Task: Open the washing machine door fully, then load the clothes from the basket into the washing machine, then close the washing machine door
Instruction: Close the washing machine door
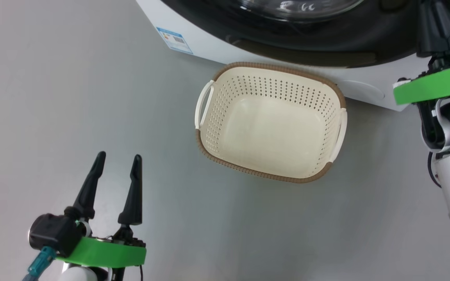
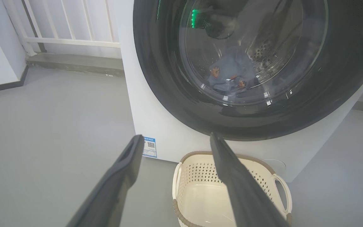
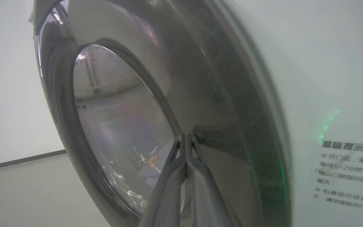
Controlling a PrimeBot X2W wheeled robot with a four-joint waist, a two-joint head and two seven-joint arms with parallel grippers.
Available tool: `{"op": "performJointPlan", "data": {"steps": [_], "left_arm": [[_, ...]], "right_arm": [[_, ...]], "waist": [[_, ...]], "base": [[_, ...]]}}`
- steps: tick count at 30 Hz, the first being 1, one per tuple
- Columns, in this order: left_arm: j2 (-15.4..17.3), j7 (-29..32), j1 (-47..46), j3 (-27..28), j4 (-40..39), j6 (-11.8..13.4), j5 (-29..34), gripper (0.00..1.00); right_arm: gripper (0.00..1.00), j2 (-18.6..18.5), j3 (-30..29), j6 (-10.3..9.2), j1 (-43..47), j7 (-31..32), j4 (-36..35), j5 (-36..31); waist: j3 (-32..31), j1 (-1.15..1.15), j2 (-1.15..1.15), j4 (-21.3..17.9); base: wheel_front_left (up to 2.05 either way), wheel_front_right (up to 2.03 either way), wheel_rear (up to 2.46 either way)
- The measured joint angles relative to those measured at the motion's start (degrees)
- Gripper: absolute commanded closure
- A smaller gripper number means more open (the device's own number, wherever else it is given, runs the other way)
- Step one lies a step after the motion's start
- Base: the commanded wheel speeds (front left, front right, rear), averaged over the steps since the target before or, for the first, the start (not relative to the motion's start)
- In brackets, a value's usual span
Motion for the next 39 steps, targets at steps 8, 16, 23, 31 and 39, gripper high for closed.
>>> {"op": "performJointPlan", "data": {"steps": [8,16,23,31,39], "left_arm": [[-0.1,0.0,-1.4,-0.4,0.0,0.0,-0.4,0.00],[-0.1,0.0,-2.1,-0.3,0.2,0.0,-0.3,0.00],[0.0,0.0,-1.9,0.2,1.8,0.0,0.6,0.00],[1.2,0.0,0.1,1.9,3.8,0.0,1.3,0.00],[3.2,0.0,3.3,3.7,4.9,0.0,1.7,0.00]], "right_arm": [[1.00,1.1,-1.8,0.52,-2.6,0.0,0.6,-0.3],[1.00,1.7,-1.5,0.48,-2.9,0.0,1.3,-1.1],[0.00,2.2,-0.9,0.18,0.0,0.0,0.6,-0.7],[0.00,4.2,-0.1,0.13,7.6,0.0,-0.1,0.6],[0.00,5.8,0.0,0.13,15.3,0.0,-1.8,1.2]], "waist": [[2.2,0.00,0.00,0.9],[1.6,0.00,0.00,0.4],[-1.0,-0.01,0.00,-0.9],[-5.1,-0.01,0.00,-3.1],[-9.8,-0.02,0.00,-6.3]], "base": [[0.00,0.00,0.00],[0.00,0.00,0.00],[0.00,0.00,0.00],[0.00,0.00,0.00],[0.00,0.00,0.00]]}}
